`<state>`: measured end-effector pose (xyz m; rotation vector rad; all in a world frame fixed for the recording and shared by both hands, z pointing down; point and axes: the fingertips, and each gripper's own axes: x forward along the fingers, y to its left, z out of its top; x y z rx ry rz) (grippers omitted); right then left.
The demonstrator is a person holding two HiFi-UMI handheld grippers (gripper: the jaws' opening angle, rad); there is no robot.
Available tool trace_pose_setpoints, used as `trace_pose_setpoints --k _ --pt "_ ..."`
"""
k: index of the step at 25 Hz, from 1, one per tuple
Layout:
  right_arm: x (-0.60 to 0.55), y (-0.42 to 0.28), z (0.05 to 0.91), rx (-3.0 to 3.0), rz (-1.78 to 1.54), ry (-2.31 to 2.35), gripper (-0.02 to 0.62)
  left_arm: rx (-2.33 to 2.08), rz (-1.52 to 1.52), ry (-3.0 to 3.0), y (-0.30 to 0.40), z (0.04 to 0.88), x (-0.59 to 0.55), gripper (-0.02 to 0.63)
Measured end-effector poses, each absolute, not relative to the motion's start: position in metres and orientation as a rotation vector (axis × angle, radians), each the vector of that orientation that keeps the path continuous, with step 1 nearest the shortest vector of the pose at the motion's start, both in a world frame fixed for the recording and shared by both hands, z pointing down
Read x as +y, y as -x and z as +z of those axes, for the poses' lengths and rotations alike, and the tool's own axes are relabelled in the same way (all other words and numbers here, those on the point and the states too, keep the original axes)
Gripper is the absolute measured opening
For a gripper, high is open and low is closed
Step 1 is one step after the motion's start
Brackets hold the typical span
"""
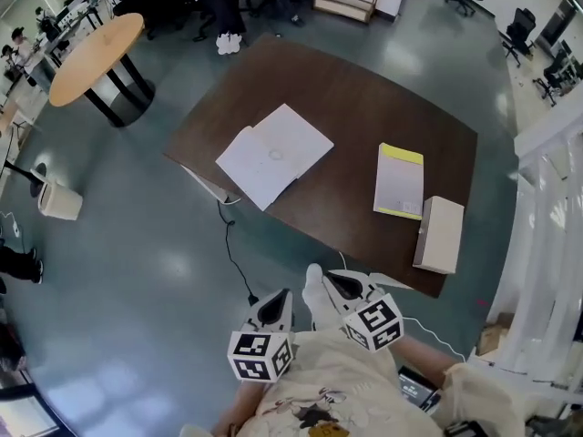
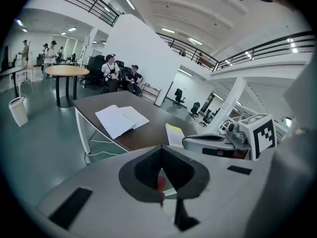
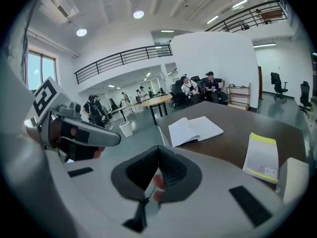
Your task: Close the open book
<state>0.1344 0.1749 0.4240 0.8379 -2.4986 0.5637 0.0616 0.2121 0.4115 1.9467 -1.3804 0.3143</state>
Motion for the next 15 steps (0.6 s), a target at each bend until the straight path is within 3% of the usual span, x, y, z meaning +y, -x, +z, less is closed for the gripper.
trace_pose_setpoints --k 15 --pt "0.079 -0.096 0.437 -2.523 0.318 -0.626 0.000 -1.437 0.337 -1.810 -0.033 0.423 0.105 0.006"
